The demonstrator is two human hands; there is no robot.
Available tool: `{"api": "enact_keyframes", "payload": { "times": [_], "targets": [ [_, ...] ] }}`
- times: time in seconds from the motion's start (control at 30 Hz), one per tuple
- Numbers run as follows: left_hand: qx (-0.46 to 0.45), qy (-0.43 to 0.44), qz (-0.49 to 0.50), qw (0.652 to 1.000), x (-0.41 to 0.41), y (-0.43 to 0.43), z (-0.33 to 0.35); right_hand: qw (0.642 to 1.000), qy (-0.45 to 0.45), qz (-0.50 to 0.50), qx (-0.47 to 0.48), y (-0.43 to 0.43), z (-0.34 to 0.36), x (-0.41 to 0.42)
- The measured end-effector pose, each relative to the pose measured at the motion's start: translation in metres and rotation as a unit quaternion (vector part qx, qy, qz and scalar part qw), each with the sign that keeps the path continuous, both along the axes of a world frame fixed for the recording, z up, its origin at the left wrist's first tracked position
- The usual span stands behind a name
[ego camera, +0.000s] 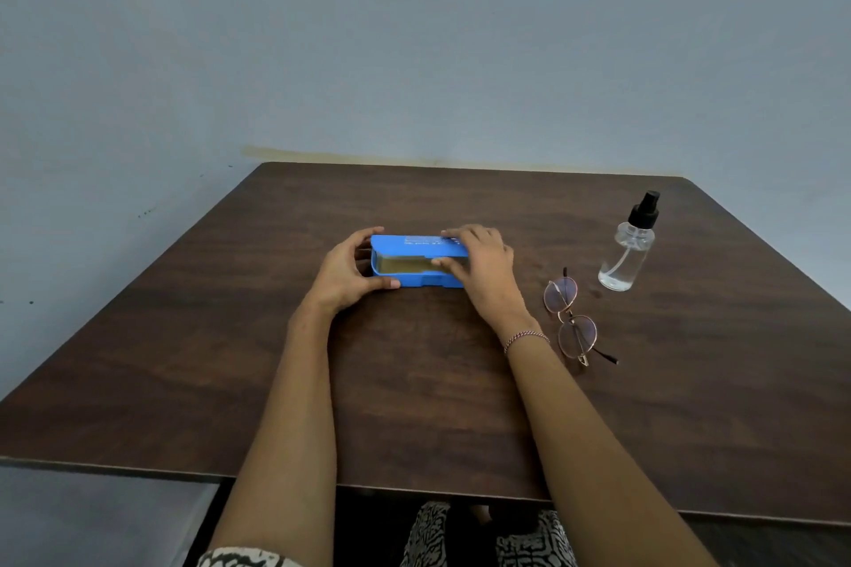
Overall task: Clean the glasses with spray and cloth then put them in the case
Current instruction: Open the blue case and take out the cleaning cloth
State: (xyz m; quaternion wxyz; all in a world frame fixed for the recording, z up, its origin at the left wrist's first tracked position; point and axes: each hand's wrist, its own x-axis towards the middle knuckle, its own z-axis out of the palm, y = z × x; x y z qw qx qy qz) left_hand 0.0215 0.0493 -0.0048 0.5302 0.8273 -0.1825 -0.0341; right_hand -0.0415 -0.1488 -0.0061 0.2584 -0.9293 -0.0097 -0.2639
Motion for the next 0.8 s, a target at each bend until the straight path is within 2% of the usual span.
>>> {"api": "enact_keyframes", "payload": {
  "times": [0.1, 0.17, 0.23, 0.37, 0.53, 0.7, 0.8],
  "targets": [
    [-0.028, 0.021, 0.009, 0.999, 0.003, 0.005, 0.001, 0.992, 0.016, 0.006, 0.125, -0.003, -0.004, 0.0],
    [-0.046, 0.041, 0.008, 0.998, 0.002, 0.011, 0.002, 0.969, 0.054, 0.018, 0.24, -0.007, -0.003, -0.001],
    [-0.064, 0.06, 0.008, 0.996, 0.002, 0.015, 0.004, 0.949, 0.097, 0.031, 0.299, -0.012, -0.004, -0.001],
    [-0.077, 0.089, 0.022, 0.993, 0.001, 0.019, 0.009, 0.941, 0.136, 0.061, 0.305, -0.014, -0.006, -0.002],
    [-0.085, 0.078, 0.028, 0.993, -0.005, 0.021, 0.014, 0.933, 0.125, 0.066, 0.332, -0.014, -0.005, 0.0],
    [-0.106, 0.085, 0.018, 0.991, -0.007, 0.022, 0.015, 0.938, 0.052, -0.02, 0.342, -0.016, -0.004, 0.002],
    [-0.116, 0.084, 0.021, 0.99, -0.008, 0.02, 0.011, 0.936, 0.04, -0.074, 0.342, -0.014, -0.001, 0.01]
  ]
}}
